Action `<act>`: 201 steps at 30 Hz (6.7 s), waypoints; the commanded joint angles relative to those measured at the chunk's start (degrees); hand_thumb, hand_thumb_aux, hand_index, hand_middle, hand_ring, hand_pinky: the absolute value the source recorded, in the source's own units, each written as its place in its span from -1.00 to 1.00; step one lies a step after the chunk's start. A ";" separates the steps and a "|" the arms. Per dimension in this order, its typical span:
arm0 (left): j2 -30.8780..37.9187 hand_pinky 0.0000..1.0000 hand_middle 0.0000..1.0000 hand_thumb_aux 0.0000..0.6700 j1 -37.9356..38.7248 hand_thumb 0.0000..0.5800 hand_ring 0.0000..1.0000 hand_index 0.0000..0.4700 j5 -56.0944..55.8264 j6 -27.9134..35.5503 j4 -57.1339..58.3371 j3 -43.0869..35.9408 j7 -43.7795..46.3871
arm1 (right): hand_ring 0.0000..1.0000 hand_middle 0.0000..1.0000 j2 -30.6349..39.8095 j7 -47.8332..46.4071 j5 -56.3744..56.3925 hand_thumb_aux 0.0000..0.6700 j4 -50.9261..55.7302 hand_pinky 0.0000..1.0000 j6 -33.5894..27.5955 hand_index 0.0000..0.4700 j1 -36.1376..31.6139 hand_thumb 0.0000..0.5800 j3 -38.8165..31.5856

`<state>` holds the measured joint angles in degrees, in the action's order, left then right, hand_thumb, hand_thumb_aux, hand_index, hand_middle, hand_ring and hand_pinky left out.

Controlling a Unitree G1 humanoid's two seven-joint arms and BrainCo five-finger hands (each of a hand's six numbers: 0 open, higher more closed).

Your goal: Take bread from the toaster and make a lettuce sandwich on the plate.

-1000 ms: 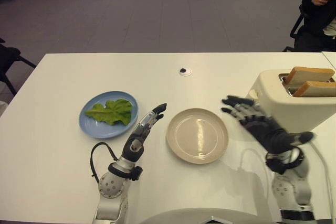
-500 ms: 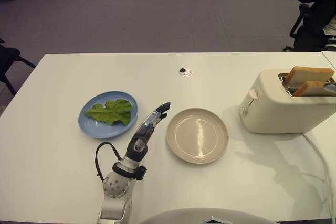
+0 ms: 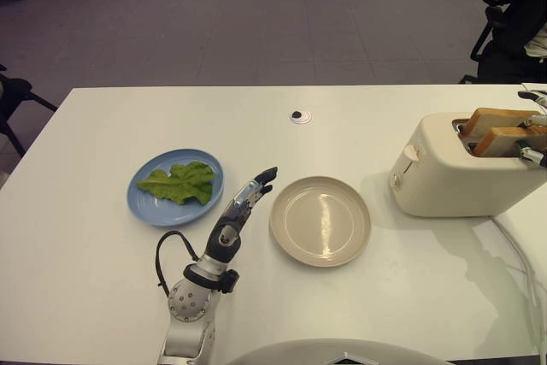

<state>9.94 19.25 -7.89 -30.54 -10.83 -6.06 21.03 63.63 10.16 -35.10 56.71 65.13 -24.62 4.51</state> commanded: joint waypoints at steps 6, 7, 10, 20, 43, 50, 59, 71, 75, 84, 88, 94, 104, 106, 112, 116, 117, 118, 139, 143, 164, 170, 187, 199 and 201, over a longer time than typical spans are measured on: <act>0.28 -1.00 -1.00 -1.00 -0.52 -1.00 -1.00 -1.00 0.22 0.84 0.94 0.26 -0.19 | -1.00 -1.00 0.06 -38.65 41.48 1.00 -1.13 -1.00 -3.31 1.00 -5.57 1.00 2.54; 0.25 -1.00 -1.00 -1.00 -0.62 -1.00 -1.00 -1.00 0.20 0.80 1.11 0.29 -0.20 | -1.00 -1.00 0.12 -45.46 46.79 1.00 -3.47 -1.00 -6.65 1.00 -6.52 1.00 2.84; 0.07 -1.00 -1.00 -1.00 -0.72 -1.00 -1.00 -1.00 0.31 0.65 1.43 0.40 -0.41 | -1.00 -1.00 -0.12 -59.40 57.80 1.00 -10.51 -1.00 -16.45 1.00 -10.42 1.00 3.72; -0.06 -1.00 -1.00 -1.00 -3.37 -1.00 -1.00 -1.00 0.00 -0.19 4.85 0.56 -0.31 | -1.00 -1.00 -11.47 -71.45 66.60 1.00 -51.17 -1.00 -55.61 1.00 -9.80 1.00 -8.47; -0.24 -1.00 -1.00 -1.00 -6.10 -1.00 -1.00 -1.00 -2.59 -0.82 7.22 1.02 1.40 | -1.00 -1.00 -35.52 -57.17 21.81 -1.00 -39.70 -1.00 -43.45 -1.00 -10.71 -1.00 -31.53; 1.72 -1.00 -1.00 -1.00 -7.11 -1.00 -1.00 -1.00 -1.43 1.44 2.37 3.97 -0.21 | -1.00 -1.00 -36.61 -55.07 22.29 -1.00 -41.30 -1.00 -42.96 -1.00 -10.04 -1.00 -28.55; 23.10 -1.00 -1.00 -1.00 -14.19 -1.00 -1.00 -1.00 26.69 10.21 1.88 21.45 -8.70 | -1.00 -1.00 -25.23 -61.27 29.11 -1.00 -58.23 -1.00 -36.70 -1.00 2.67 -1.00 -23.47; 41.83 -1.00 -1.00 -1.00 -23.49 -1.00 -1.00 -1.00 61.15 7.90 33.24 4.53 -25.99 | -1.00 -1.00 -26.33 -54.63 34.76 -1.00 -68.64 -1.00 -37.39 -1.00 13.54 -1.00 -17.09; 42.73 -1.00 -1.00 -1.00 -27.14 -1.00 -1.00 -1.00 62.24 7.48 40.92 0.82 -30.17 | -1.00 -1.00 -26.51 -54.39 35.07 -1.00 -70.16 -1.00 -37.85 -1.00 15.38 -1.00 -17.00; 42.83 -1.00 -1.00 -1.00 -29.87 -1.00 -1.00 -1.00 58.21 4.60 46.37 -2.81 -34.14 | -1.00 -1.00 -27.37 -54.30 34.89 -1.00 -70.14 -1.00 -38.18 -1.00 15.71 -1.00 -17.41; 42.87 -1.00 -1.00 -0.48 -30.67 -0.10 -1.00 -0.48 58.84 5.17 47.94 -4.60 -35.42 | -1.00 -1.00 -27.68 -54.50 34.87 -1.00 -70.05 -1.00 -37.91 -1.00 15.69 -1.00 -17.88; 41.81 -1.00 -1.00 0.30 -30.76 0.76 -1.00 0.30 58.63 5.56 47.69 -7.15 -36.19 | -1.00 -1.00 -27.77 -54.65 34.89 -1.00 -69.64 -1.00 -37.40 -1.00 15.60 -1.00 -18.09; 42.95 -1.00 -1.00 1.00 -28.05 1.00 -1.00 1.00 55.27 4.94 41.89 -6.47 -37.51 | -1.00 -1.00 -28.50 -54.34 33.57 -1.00 -67.62 -1.00 -36.21 -1.00 14.68 -1.00 -18.99; 43.55 -1.00 -1.00 1.00 -26.12 1.00 -1.00 1.00 54.13 5.26 37.93 -5.19 -37.07 | -1.00 -1.00 -28.64 -54.24 33.20 -1.00 -67.15 -1.00 -35.95 -1.00 14.47 -1.00 -19.06; 44.69 -1.00 -1.00 1.00 -20.07 1.00 -1.00 1.00 52.37 8.44 23.64 0.80 -35.67 | -1.00 -1.00 -29.15 -53.53 32.91 -1.00 -66.16 -1.00 -35.23 -1.00 13.73 -1.00 -18.46; 42.10 -1.00 -1.00 1.00 -19.89 1.00 -1.00 1.00 51.93 11.98 10.94 4.88 -34.25 | -1.00 -1.00 -29.95 -50.69 34.81 -1.00 -66.01 -1.00 -34.58 -1.00 13.35 -1.00 -15.18; 40.34 -1.00 -1.00 1.00 -20.50 1.00 -1.00 1.00 51.94 12.87 6.30 4.72 -33.28 | -1.00 -1.00 -30.05 -49.53 36.12 -1.00 -66.15 -1.00 -34.56 -1.00 13.47 -1.00 -13.30; 38.16 -1.00 -1.00 1.00 -21.37 1.00 -1.00 1.00 52.25 13.53 2.18 3.68 -32.35 | -1.00 -1.00 -30.10 -48.33 37.50 -1.00 -66.19 -1.00 -34.49 -1.00 13.65 -1.00 -11.22; 15.09 -1.00 -1.00 1.00 -30.17 1.00 -1.00 1.00 76.82 14.55 12.54 -26.64 -36.96 | -1.00 -1.00 -32.69 -43.47 47.25 -1.00 -61.85 -1.00 -34.69 -1.00 12.99 -1.00 0.67; 16.46 -1.00 -1.00 -1.00 -29.11 -1.00 -1.00 -1.00 76.09 15.05 10.51 -25.22 -37.86 | -1.00 -1.00 -32.68 -43.68 47.28 -1.00 -62.18 -1.00 -34.73 -1.00 13.33 -1.00 0.57; 15.15 -1.00 -1.00 -1.00 -8.97 -1.00 -1.00 -1.00 29.82 8.45 -3.83 -11.69 -29.76 | -1.00 -1.00 -4.63 -34.41 17.71 -1.00 -29.34 -1.00 -21.79 -1.00 0.21 -1.00 6.47; 12.32 -1.00 -1.00 -1.00 -6.24 -1.00 -1.00 -1.00 15.35 5.62 -3.17 -8.57 -23.04 | -1.00 -1.00 3.96 -14.70 -4.41 0.81 1.96 -1.00 -15.18 0.81 -12.43 0.98 -8.06; 7.44 -1.00 -1.00 -1.00 -5.22 -1.00 -1.00 -1.00 17.02 5.05 -1.51 -4.66 -18.82 | -1.00 -1.00 0.29 -33.16 17.81 1.00 11.20 -1.00 -6.67 1.00 -25.83 1.00 -6.53; 4.99 -1.00 -1.00 -1.00 -5.96 -1.00 -1.00 -1.00 15.81 3.92 1.54 -2.46 -18.26 | -1.00 -1.00 -10.96 -94.23 57.39 1.00 -13.01 -1.00 -45.41 1.00 -31.86 1.00 -0.04; 4.79 -1.00 -1.00 -1.00 -6.87 -1.00 -1.00 -1.00 15.46 3.30 3.20 -2.07 -17.81 | -1.00 -1.00 -16.54 -96.36 58.05 1.00 -21.59 -1.00 -53.31 1.00 -29.58 1.00 -5.19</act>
<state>14.91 13.28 7.88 -26.88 -9.52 -8.43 2.46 51.89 -81.66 22.16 41.88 17.89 -56.57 3.77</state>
